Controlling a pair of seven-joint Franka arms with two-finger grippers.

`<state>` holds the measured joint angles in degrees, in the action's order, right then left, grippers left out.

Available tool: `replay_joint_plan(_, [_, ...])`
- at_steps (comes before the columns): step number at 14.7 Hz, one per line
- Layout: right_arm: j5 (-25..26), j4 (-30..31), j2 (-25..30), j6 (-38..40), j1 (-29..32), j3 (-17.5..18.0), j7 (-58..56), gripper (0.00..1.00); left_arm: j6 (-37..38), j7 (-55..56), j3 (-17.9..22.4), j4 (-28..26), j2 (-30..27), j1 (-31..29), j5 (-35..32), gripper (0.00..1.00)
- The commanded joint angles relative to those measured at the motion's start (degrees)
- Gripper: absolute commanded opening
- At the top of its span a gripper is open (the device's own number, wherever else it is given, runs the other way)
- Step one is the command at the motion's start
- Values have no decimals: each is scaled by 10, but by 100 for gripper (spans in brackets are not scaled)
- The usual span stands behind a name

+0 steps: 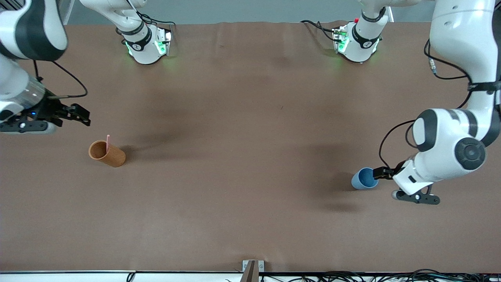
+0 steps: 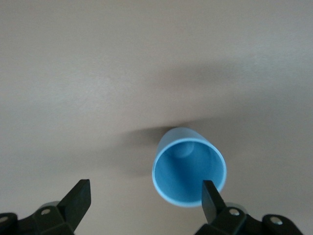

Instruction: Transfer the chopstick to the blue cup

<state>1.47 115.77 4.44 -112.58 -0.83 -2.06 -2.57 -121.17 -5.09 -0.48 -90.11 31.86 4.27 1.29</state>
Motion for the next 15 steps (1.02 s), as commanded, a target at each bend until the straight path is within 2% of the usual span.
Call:
replay_joint_plan(1, [13,92,33,-77,-17,0,1,87,-59,8,1,-63,-17,-1,3,100])
replay_joint_plan(5, [55,168,29,-183,-35,2,0,77,-75,23,0,-68,-2,5,3,99])
replay_joint_plan(6, [70,177,28,-195,-40,2,1,74,-85,33,-1,-67,7,6,3,93])
replay_joint_plan(7, [88,181,27,-203,-40,2,1,71,-89,38,-2,-67,11,6,2,86])
replay_joint_plan(12, [166,195,7,-247,-40,2,1,52,-116,31,-2,-67,27,5,-1,14])
replay_joint_plan(14, [176,197,-4,-258,-40,2,2,47,-116,30,-2,-68,26,6,-4,3])
replay_joint_plan(15, [177,196,-6,-259,-41,2,2,44,-116,31,-3,-68,25,6,-4,1])
